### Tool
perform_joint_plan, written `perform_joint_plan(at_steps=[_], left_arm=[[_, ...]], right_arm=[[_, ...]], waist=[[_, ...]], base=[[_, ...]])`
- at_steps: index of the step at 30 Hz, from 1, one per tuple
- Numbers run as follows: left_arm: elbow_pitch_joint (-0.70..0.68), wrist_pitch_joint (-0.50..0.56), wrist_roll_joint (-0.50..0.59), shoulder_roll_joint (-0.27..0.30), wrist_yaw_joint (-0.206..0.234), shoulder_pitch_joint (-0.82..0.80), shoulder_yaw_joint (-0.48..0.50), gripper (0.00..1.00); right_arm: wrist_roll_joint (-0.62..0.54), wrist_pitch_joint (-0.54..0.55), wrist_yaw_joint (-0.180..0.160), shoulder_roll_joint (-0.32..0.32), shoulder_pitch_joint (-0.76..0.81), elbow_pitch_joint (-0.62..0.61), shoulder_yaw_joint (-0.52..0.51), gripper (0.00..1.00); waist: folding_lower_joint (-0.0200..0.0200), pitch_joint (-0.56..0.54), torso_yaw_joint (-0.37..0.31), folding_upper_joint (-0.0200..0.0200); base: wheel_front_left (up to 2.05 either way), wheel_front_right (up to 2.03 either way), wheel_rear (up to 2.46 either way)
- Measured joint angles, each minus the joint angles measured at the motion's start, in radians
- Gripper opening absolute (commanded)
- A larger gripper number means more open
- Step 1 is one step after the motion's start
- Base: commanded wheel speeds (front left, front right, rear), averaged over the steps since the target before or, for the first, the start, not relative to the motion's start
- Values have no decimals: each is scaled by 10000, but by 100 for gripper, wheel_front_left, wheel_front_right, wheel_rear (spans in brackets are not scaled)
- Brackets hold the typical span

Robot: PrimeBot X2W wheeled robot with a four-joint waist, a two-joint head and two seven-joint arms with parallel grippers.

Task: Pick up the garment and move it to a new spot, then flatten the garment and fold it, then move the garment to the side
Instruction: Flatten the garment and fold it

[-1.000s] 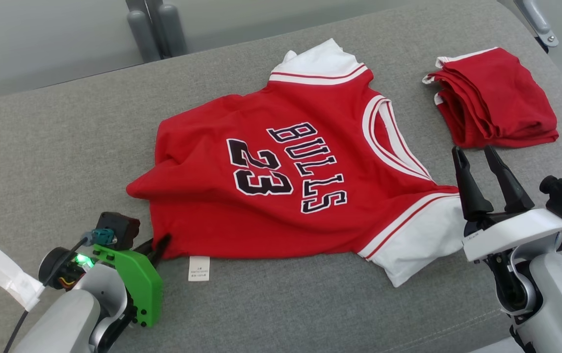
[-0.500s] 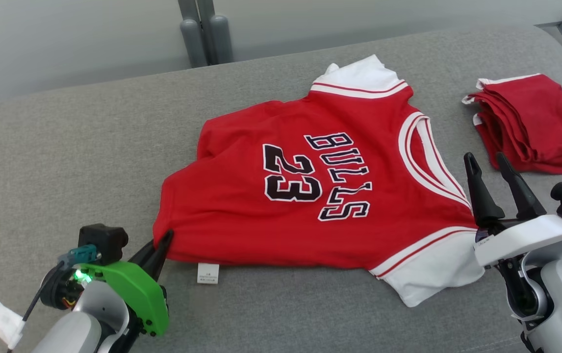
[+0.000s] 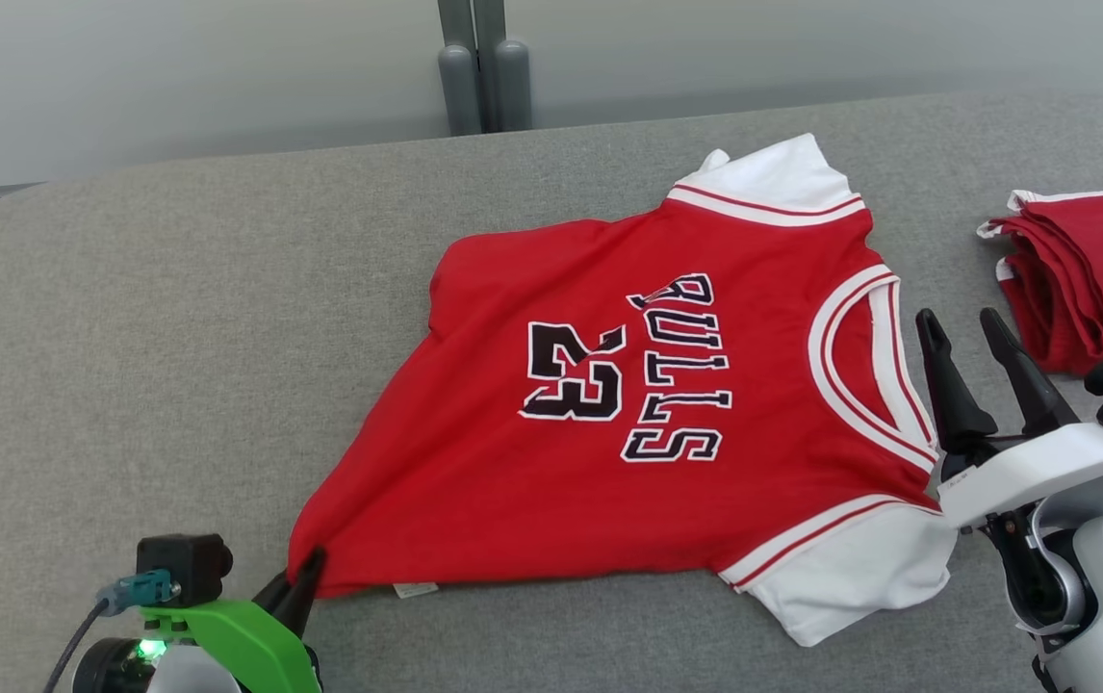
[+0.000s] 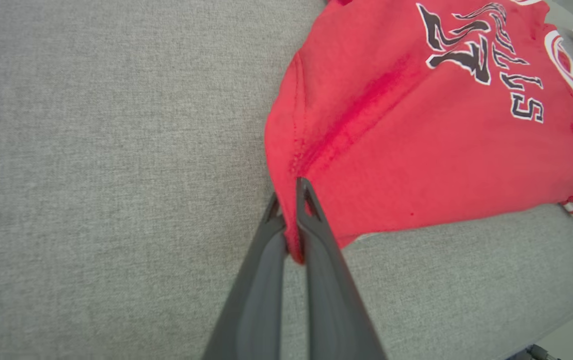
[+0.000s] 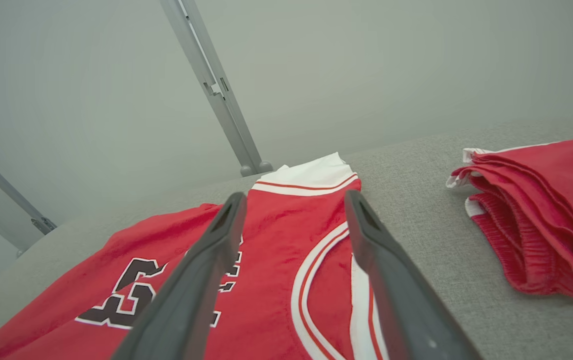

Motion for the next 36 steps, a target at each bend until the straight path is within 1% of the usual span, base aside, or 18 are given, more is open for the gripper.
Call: perform_joint_plan(at_steps=[1,5,9,13,18,22,25,29,36], left_arm=[[228,-132,-19,-96,-69,-6,19,100],[961,-529,115,-259,-165,-96,-65,100],[1147,-1390,326,-385,-178,-274,174,100],[963,-2295,631,-380,127,-269,466,100],[418,-3684,1070,-543,583,-151,894,100],[128,-4188,1429,-698,930,33,1267,100],[-188,-4289,1791,-924,1085,227,1699,100],[-809,-4334,2410,-1300,1083,566,2577,100],[-1081,-4337,3198,-2121,575,1324,3432,100]], right_arm=[[-15,29,0,12,-9,-4,17,100],[-25,88,0,12,-12,0,35,100],[-27,113,-2,13,7,6,40,100],[-38,105,0,67,21,-2,63,100],[-61,-42,0,211,182,-27,59,100],[-240,-259,0,332,283,10,50,100],[-341,-399,0,424,478,46,19,100],[-629,-568,0,485,662,52,-165,100],[-1005,-734,0,671,835,-111,-389,100]], waist=[[0,-4,-24,0],[0,-27,-126,0],[0,-86,-206,0],[0,-206,-275,0],[0,-384,-311,0],[0,-531,-303,0],[0,-634,-299,0],[0,-726,-336,0],[0,-796,-502,0]], base=[[0,0,0],[0,0,0],[0,0,0],[0,0,0],[0,0,0],[0,0,0],[0,0,0],[0,0,0],[0,0,0]])
